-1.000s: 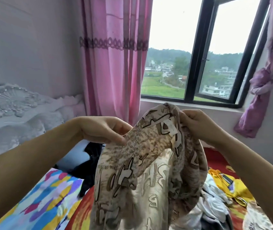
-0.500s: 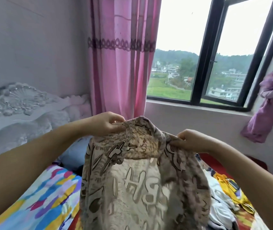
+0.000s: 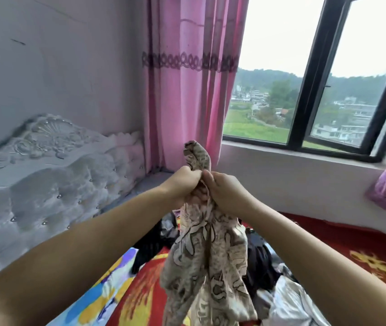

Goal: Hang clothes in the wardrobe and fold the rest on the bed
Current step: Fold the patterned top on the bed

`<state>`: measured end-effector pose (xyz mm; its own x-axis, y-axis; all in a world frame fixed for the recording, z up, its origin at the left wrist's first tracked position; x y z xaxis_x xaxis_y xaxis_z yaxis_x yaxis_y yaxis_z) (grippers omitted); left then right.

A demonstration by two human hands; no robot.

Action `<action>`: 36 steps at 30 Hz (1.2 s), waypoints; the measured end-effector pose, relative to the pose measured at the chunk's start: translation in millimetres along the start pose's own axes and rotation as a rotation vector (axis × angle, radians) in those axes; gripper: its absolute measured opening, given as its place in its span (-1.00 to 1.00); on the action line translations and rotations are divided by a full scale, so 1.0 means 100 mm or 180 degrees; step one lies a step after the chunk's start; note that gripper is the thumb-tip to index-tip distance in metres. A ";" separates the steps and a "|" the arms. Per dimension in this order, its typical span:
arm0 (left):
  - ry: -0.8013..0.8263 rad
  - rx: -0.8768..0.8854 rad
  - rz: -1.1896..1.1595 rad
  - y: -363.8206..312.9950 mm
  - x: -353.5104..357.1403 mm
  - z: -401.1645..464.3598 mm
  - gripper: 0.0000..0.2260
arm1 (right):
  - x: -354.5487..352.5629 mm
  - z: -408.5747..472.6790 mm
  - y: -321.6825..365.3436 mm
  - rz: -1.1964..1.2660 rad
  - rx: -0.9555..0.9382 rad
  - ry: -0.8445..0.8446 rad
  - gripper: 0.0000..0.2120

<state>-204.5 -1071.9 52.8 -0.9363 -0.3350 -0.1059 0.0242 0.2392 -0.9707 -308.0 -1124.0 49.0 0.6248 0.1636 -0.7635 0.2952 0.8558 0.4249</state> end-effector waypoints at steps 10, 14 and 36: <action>-0.1241 0.3445 0.3473 -0.36 -0.27 -0.25 -0.34 | -0.29 -0.08 -0.03 0.0591 -0.0142 0.0957 -0.66; -0.0791 0.2981 0.6023 -0.52 -0.16 -0.18 -0.50 | -0.26 -0.08 0.04 0.0153 -0.0464 0.1037 -0.71; -0.0354 0.0657 0.5674 -1.05 -0.19 0.13 -0.73 | 0.59 -0.91 -0.65 -0.0199 0.0246 0.0646 -0.83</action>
<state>-184.2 -1102.5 153.5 0.2887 0.1170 -0.9502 0.9201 0.2404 0.3092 -356.1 -1125.7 -68.1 0.4475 0.2134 -0.8685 0.3883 0.8284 0.4037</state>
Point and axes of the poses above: each hand's wrist, its own z-axis towards the middle knuckle, its own x-axis out of the palm, y = z × x, the point moved 3 cm from there along z, towards the middle knuckle, and after that the axes turned 11 degrees about -x, right-handed, at the moved point
